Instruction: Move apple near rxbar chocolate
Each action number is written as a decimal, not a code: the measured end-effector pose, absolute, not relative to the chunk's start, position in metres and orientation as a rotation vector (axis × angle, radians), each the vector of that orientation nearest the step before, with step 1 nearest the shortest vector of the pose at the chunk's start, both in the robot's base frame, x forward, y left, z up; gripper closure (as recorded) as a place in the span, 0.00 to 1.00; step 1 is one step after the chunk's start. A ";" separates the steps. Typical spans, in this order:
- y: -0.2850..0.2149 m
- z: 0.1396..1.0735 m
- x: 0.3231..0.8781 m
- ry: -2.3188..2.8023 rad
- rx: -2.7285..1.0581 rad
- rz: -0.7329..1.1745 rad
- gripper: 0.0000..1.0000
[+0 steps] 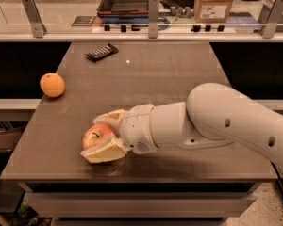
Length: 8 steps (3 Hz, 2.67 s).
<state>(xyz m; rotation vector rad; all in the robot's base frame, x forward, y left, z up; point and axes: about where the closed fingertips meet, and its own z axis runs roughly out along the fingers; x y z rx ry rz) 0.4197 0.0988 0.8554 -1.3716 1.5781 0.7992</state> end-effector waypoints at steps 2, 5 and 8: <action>0.099 0.865 0.437 1.565 -1.386 0.779 1.00; 0.085 0.907 0.576 1.624 -1.320 0.703 1.00; 0.064 0.931 0.706 1.582 -1.057 0.616 1.00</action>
Offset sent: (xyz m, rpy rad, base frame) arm 0.0505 -0.0036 0.0225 -0.0184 -0.0492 0.0029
